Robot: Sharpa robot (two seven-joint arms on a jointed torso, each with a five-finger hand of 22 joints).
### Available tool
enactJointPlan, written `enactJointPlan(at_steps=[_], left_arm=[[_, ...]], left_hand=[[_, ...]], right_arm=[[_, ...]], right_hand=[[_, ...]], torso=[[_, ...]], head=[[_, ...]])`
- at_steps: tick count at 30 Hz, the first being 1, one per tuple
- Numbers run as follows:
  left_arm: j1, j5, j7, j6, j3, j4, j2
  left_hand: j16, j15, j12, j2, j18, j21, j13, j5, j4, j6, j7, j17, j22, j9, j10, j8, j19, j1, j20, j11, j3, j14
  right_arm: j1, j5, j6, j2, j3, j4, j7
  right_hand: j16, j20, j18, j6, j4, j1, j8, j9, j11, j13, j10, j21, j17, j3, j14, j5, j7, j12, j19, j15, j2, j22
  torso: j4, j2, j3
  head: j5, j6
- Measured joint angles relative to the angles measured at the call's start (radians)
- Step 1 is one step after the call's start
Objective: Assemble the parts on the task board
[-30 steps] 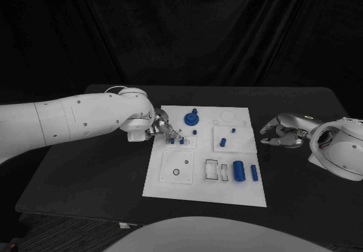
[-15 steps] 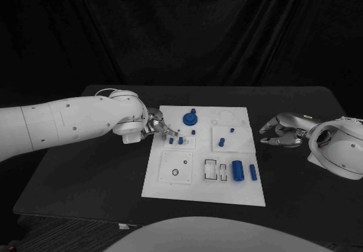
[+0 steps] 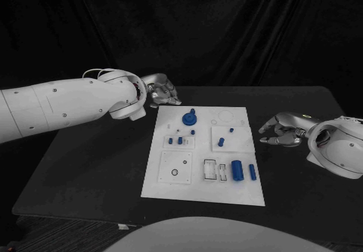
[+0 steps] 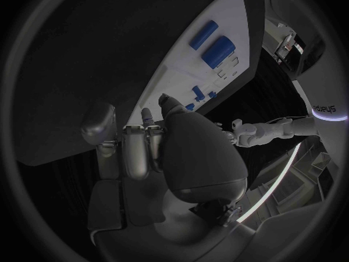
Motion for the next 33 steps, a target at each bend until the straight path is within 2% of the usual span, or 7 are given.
enactJointPlan(at_steps=[2,4,5,7,12,19,33], left_arm=[[0.0,-0.017,0.095,-0.032,0.0,-0.013,0.017],[-0.004,-0.052,0.168,-0.058,0.001,-0.025,0.033],[-0.011,-0.088,0.212,-0.073,0.002,-0.036,0.043],[-0.025,-0.153,0.265,-0.092,0.001,-0.05,0.056],[-0.067,-0.366,0.36,-0.124,0.0,-0.088,0.089],[-0.105,-0.575,0.42,-0.147,-0.001,-0.123,0.128],[-0.131,-0.695,0.445,-0.139,0.0,-0.155,0.17]], left_hand=[[-0.036,0.02,-0.18,-0.022,0.0,0.025,-0.152,-0.017,-0.004,0.014,0.023,-0.064,0.0,-0.079,-0.076,-0.049,0.004,0.057,0.02,0.026,0.069,-0.055],[0.003,0.016,-0.3,-0.036,-0.002,0.161,-0.27,-0.034,-0.008,0.008,0.028,-0.038,0.0,-0.153,-0.098,-0.104,0.112,0.087,0.024,0.029,0.131,0.048],[0.009,-0.001,-0.372,-0.053,-0.017,0.219,-0.354,-0.051,-0.009,0.006,0.015,-0.044,0.0,-0.212,-0.09,-0.143,0.16,0.101,0.018,0.021,0.171,0.101],[-0.008,-0.027,-0.467,-0.086,-0.017,0.264,-0.464,-0.08,-0.008,0.016,-0.015,-0.086,0.0,-0.289,-0.093,-0.197,0.203,0.101,-0.004,-0.003,0.212,0.148],[-0.068,-0.057,-0.603,-0.125,-0.017,0.276,-0.638,-0.116,-0.011,0.016,-0.058,-0.186,0.0,-0.419,-0.093,-0.279,0.231,0.095,-0.028,-0.035,0.238,0.178],[-0.075,-0.062,-0.651,-0.143,-0.017,0.269,-0.754,-0.153,0.009,0.057,-0.074,-0.224,0.0,-0.516,-0.012,-0.283,0.242,0.063,-0.039,-0.048,0.181,0.212],[-0.067,-0.062,-0.64,-0.149,-0.033,0.269,-0.775,-0.159,0.037,0.093,-0.071,-0.236,0.0,-0.556,0.085,-0.275,0.255,0.034,-0.039,-0.035,0.125,0.219]], right_arm=[[0.0,0.0,0.0,0.001,0.0,-0.001,0.0],[0.0,0.0,0.0,0.002,0.0,-0.002,0.0],[0.0,0.0,0.0,0.002,0.0,-0.002,0.0],[0.0,0.0,-0.001,0.002,0.0,-0.002,0.001],[0.0,0.0,-0.006,-0.003,0.0,0.004,0.003],[0.0,0.0,-0.033,-0.022,0.0,0.02,0.017],[0.0,0.0,-0.076,-0.026,0.0,0.023,0.046]], right_hand=[[0.0,0.0,0.0,0.0,-0.003,0.0,0.0,0.0,0.0,0.0,0.0,0.0,0.0,0.003,0.0,0.0,0.0,0.0,0.0,0.0,0.0,0.0],[0.0,0.0,0.0,0.0,-0.003,0.0,0.0,0.0,0.0,0.0,0.0,0.0,0.0,0.003,0.0,0.0,0.0,0.0,0.0,0.0,0.0,0.0],[0.0,0.0,0.0,0.0,-0.003,0.0,0.0,0.0,0.0,0.0,0.0,0.0,0.0,0.003,0.0,0.0,0.0,0.0,0.0,0.0,0.0,0.0],[0.0,0.0,0.0,0.002,-0.003,0.0,0.0,0.0,0.0,0.0,0.0,0.0,0.0,0.003,0.0,0.0,-0.002,0.0,0.0,0.0,0.0,0.0],[0.0,0.0,0.0,0.004,-0.003,0.0,0.0,0.0,0.0,-0.005,0.0,0.0,0.0,0.003,0.0,0.004,-0.004,0.003,0.0,0.0,0.0,0.0],[0.0,0.0,0.0,0.013,-0.003,0.004,0.0,0.0,0.0,-0.015,0.0,0.007,0.0,0.003,0.0,0.004,-0.005,0.004,0.0,0.0,-0.004,0.0],[0.0,0.0,0.0,0.02,-0.003,0.004,0.0,0.0,0.0,-0.02,0.0,0.007,0.0,0.003,0.0,0.008,-0.005,0.007,0.0,0.0,-0.004,0.0]], torso=[[-0.0004,0.001,0.0009],[-0.0004,0.001,0.0017],[-0.0004,0.002,0.0024],[-0.0004,0.002,0.0034],[-0.0004,0.005,0.0045],[-0.0022,0.006,0.0027],[-0.0005,0.008,0.001]], head=[[-0.001,0.0],[-0.003,0.0],[-0.005,0.0],[-0.006,0.0],[-0.01,0.0],[-0.013,0.0],[-0.015,0.0]])
